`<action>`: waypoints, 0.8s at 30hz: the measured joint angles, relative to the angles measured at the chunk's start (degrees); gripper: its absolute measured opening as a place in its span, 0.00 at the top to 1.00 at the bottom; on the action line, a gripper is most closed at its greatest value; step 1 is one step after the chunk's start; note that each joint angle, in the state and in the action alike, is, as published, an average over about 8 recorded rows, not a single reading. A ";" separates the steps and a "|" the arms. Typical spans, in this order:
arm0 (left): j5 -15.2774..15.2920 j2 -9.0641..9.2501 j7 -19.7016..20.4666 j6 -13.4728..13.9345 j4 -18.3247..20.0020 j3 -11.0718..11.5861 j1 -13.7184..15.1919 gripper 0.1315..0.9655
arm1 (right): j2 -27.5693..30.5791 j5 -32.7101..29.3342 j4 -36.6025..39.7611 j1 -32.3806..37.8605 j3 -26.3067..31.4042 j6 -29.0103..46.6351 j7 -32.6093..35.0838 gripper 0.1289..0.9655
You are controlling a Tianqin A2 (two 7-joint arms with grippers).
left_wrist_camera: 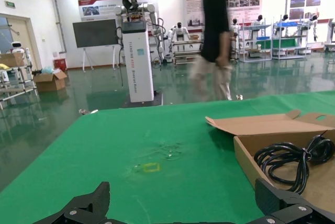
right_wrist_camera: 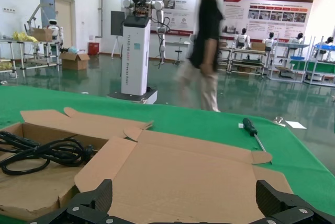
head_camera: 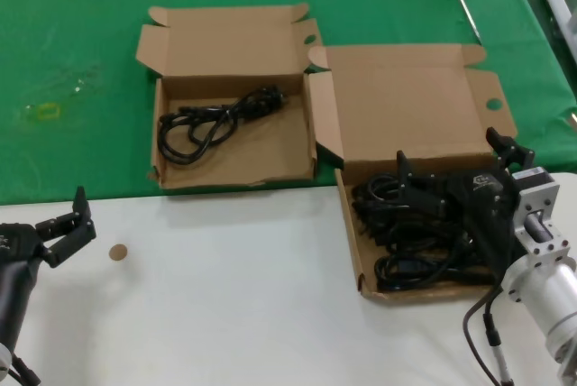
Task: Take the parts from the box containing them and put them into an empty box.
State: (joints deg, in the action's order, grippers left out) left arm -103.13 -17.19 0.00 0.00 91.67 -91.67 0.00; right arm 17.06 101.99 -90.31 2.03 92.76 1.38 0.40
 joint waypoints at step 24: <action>0.00 0.00 0.00 0.00 0.00 0.00 0.00 0.00 | 0.00 0.00 0.00 0.00 0.00 0.00 0.00 0.00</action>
State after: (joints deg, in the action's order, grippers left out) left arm -103.13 -17.19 0.00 0.00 91.67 -91.67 0.00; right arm 17.06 101.99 -90.31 2.03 92.76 1.38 0.40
